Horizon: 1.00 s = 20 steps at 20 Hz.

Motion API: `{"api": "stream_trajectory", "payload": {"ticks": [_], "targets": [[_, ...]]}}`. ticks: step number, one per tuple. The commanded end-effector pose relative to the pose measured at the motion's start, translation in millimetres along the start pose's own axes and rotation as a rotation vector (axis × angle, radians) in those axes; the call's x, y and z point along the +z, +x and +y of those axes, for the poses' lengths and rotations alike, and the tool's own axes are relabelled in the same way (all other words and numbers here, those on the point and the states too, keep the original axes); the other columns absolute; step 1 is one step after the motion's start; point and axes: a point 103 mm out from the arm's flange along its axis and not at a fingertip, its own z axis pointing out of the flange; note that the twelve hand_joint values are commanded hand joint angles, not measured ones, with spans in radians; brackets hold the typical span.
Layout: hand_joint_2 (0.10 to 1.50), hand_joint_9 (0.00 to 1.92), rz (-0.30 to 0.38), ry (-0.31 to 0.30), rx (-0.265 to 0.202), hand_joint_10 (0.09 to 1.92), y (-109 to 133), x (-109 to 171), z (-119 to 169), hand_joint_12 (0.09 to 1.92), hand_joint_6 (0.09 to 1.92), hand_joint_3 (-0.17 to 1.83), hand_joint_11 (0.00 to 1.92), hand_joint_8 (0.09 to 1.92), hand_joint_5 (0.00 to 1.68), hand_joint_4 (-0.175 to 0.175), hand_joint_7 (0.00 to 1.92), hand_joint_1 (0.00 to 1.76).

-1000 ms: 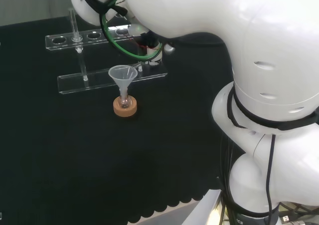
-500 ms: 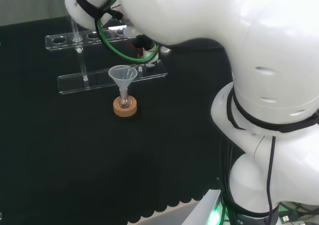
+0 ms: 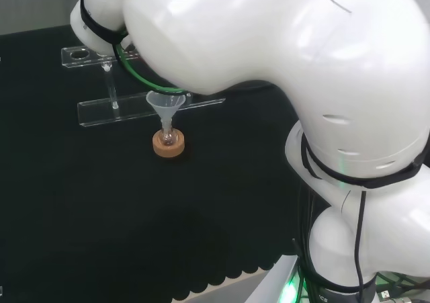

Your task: Pour all the NaCl from the weighing funnel into the round-bottom flask.

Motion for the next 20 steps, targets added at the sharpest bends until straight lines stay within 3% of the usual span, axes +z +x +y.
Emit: {"api": "stream_trajectory", "payload": {"ticks": [1, 3, 5, 6, 7, 10, 12, 13, 15, 20], "targets": [[0.73, 1.22, -0.027, 0.000, 0.001, 0.41, -2, -5, -2, 1.15, 0.82, 0.58, 0.66, 0.79, 1.16, -0.175, 1.21, 1.29], [0.73, 1.22, -0.008, -0.008, -0.004, 0.41, -3, -6, -3, 1.15, 0.82, 0.58, 0.66, 0.79, 1.16, -0.175, 1.21, 1.29], [0.65, 1.23, -0.037, -0.005, 0.001, 0.41, 5, -8, -1, 1.15, 0.85, 0.71, 0.67, 0.72, 1.17, -0.023, 1.28, 1.28], [0.63, 1.23, -0.049, -0.004, 0.002, 0.41, 6, -9, -1, 1.15, 0.86, 0.75, 0.67, 0.70, 1.17, 0.018, 1.30, 1.28], [0.65, 1.23, -0.119, -0.032, 0.014, 0.41, 13, -15, -2, 1.15, 0.85, 0.71, 0.67, 0.73, 1.17, -0.045, 1.28, 1.28], [0.61, 1.23, -0.126, -0.024, -0.005, 0.40, 15, -20, -4, 1.15, 0.87, 0.77, 0.67, 0.70, 1.17, 0.037, 1.31, 1.28], [0.68, 1.23, -0.121, -0.020, -0.004, 0.40, 13, -20, -4, 1.15, 0.84, 0.67, 0.67, 0.76, 1.17, -0.098, 1.25, 1.29], [0.70, 1.23, -0.122, -0.019, -0.007, 0.40, 12, -19, -4, 1.15, 0.83, 0.63, 0.67, 0.78, 1.16, -0.136, 1.23, 1.29], [0.72, 1.23, -0.121, -0.020, -0.015, 0.40, 11, -17, -3, 1.15, 0.83, 0.60, 0.67, 0.79, 1.16, -0.167, 1.21, 1.29], [0.73, 1.23, -0.087, -0.019, -0.011, 0.40, 6, -16, -2, 1.15, 0.82, 0.59, 0.67, 0.79, 1.16, -0.175, 1.20, 1.29]]}}
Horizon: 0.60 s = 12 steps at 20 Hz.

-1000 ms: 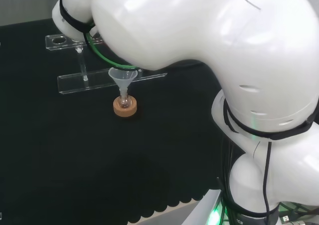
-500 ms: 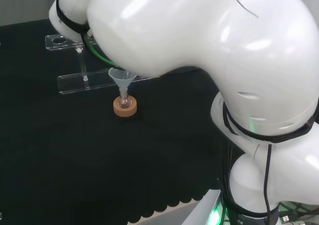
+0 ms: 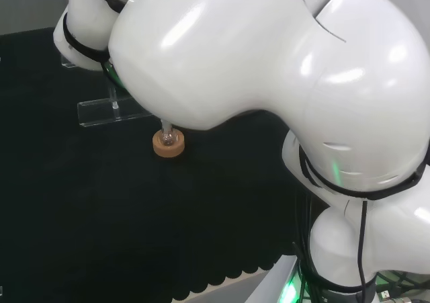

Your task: Pour all the NaCl from the weighing funnel into the round-bottom flask.

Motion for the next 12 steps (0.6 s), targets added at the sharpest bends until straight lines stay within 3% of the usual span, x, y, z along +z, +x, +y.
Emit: {"api": "stream_trajectory", "payload": {"ticks": [1, 8, 11, 12], "targets": [[0.73, 1.23, 0.026, 0.006, 0.005, 0.40, -9.9, 6.2, 0.7, 1.15, 0.82, 0.59, 0.67, 0.79, 1.16, -0.175, 1.20, 1.29], [0.73, 1.23, -0.012, 0.018, 0.019, 0.39, -6.5, 1.4, -0.7, 1.14, 0.82, 0.58, 0.67, 0.79, 1.16, -0.175, 1.20, 1.29], [0.73, 1.23, -0.033, 0.034, 0.038, 0.39, -7.8, -1.1, -2.0, 1.14, 0.82, 0.58, 0.67, 0.79, 1.16, -0.175, 1.20, 1.29], [0.74, 1.23, -0.043, 0.063, 0.073, 0.39, -6.7, -1.8, -1.1, 1.14, 0.82, 0.58, 0.67, 0.79, 1.16, -0.175, 1.20, 1.29]]}}
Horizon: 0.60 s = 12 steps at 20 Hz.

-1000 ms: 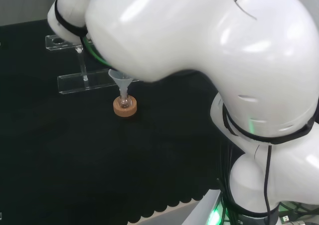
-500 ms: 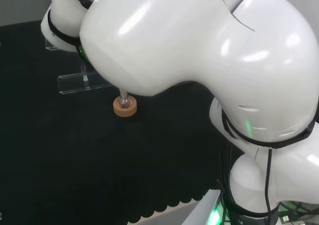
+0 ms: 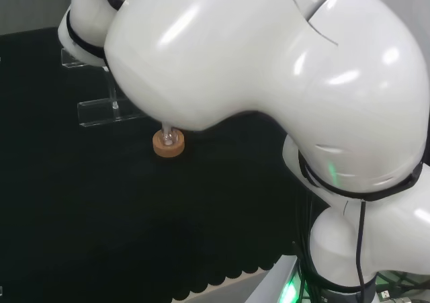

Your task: Pour all the NaCl from the weighing funnel into the round-bottom flask.

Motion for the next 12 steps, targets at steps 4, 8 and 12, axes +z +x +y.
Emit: {"api": "stream_trajectory", "payload": {"ticks": [4, 8, 12], "targets": [[0.74, 1.23, -0.026, 0.006, 0.023, 0.39, 1.8, -5.9, -2.7, 1.14, 0.82, 0.58, 0.68, 0.79, 1.16, -0.175, 1.20, 1.29], [0.63, 1.24, -0.045, 0.001, 0.003, 0.39, 2.9, -6.0, -1.0, 1.14, 0.86, 0.74, 0.69, 0.70, 1.17, 0.018, 1.30, 1.28], [0.61, 1.24, -0.071, 0.001, 0.000, 0.39, 5.4, -9.6, -0.8, 1.14, 0.87, 0.78, 0.69, 0.68, 1.18, 0.059, 1.32, 1.28]]}}
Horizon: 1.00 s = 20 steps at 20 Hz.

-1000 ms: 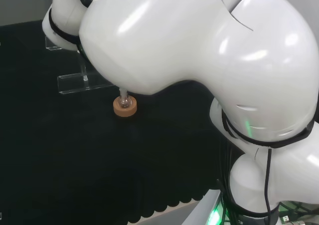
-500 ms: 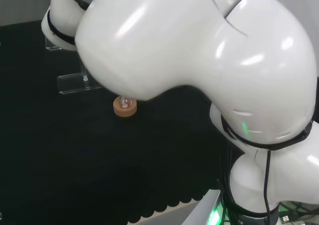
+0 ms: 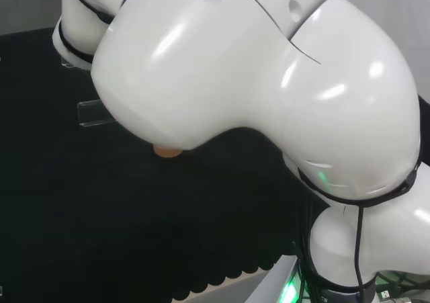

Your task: Pour all the NaCl from the weighing funnel into the round-bottom flask.

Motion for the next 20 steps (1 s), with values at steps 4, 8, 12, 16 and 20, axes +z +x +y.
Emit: {"api": "stream_trajectory", "payload": {"ticks": [4, 8, 12, 16, 20], "targets": [[0.61, 1.24, -0.017, 0.020, -0.008, 0.39, 4.6, -4.1, 2.4, 1.14, 0.87, 0.78, 0.69, 0.68, 1.18, 0.061, 1.32, 1.28], [0.61, 1.24, -0.038, 0.039, -0.005, 0.39, 5.9, -6.5, 3.6, 1.14, 0.87, 0.78, 0.69, 0.68, 1.18, 0.061, 1.32, 1.28], [0.61, 1.24, -0.039, 0.030, -0.023, 0.39, 5.8, -7.2, 3.2, 1.14, 0.87, 0.78, 0.69, 0.68, 1.18, 0.062, 1.32, 1.28], [0.61, 1.24, -0.041, 0.033, -0.035, 0.39, 7.0, -10.4, 4.5, 1.14, 0.87, 0.78, 0.69, 0.68, 1.18, 0.062, 1.32, 1.28], [0.61, 1.24, -0.059, 0.046, -0.046, 0.39, 0.6, -7.6, 4.5, 1.14, 0.87, 0.78, 0.69, 0.68, 1.18, 0.063, 1.32, 1.28]]}}
